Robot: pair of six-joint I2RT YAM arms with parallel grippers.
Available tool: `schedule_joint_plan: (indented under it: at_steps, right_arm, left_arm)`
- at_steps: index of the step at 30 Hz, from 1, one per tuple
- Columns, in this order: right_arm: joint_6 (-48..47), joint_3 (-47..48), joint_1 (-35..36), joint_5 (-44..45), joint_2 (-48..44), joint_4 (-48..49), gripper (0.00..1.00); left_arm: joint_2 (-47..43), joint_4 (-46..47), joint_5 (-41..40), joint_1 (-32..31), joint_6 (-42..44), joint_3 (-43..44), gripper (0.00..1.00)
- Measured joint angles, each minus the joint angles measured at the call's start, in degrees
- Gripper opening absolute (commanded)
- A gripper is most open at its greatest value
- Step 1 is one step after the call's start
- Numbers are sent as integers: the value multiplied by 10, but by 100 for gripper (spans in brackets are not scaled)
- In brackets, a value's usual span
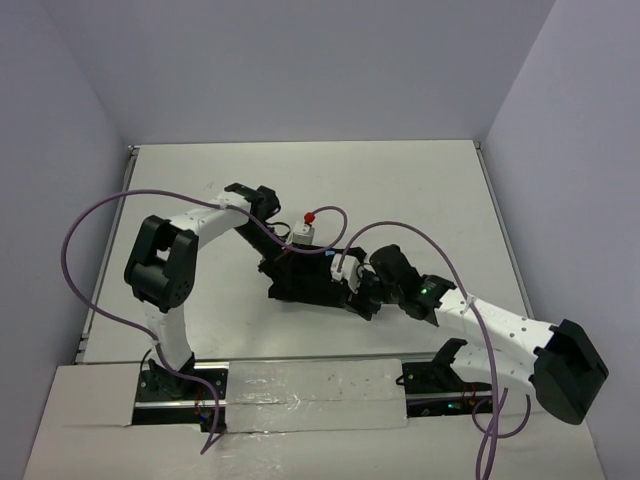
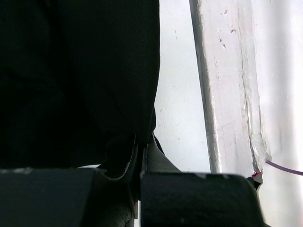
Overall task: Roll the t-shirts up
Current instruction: Roll the T-shirt to the center of the board.
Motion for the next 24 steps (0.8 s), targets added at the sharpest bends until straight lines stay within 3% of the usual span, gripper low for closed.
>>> schedule_joint_plan:
  at_steps: [1,2,3,5,10,14,18,24]
  right_arm:
    - [-5,0,0,-2,2,0,54]
    - [-9,-1,0,-4,4,0,42]
    - [-14,-1,0,-3,6,2,15]
    - [-19,-2,0,-4,10,4,0]
    - [-21,-4,-9,-37,1,-1,0]
    - [-24,0,-59,-102,-12,-9,0]
    - [-36,30,-123,-142,57,-13,0]
    - [-49,70,-131,-164,163,-35,0]
  left_arm:
    - [0,0,0,1,0,0,0]
    - [0,1,0,2,0,-2,0]
    - [0,1,0,3,0,-3,0]
    - [0,1,0,4,1,-4,0]
    - [0,-5,-1,7,14,-10,5]
    - [0,-11,0,12,15,-19,12]
    - [2,4,4,13,-10,-22,16]
    - [27,54,-12,14,-78,-22,23]
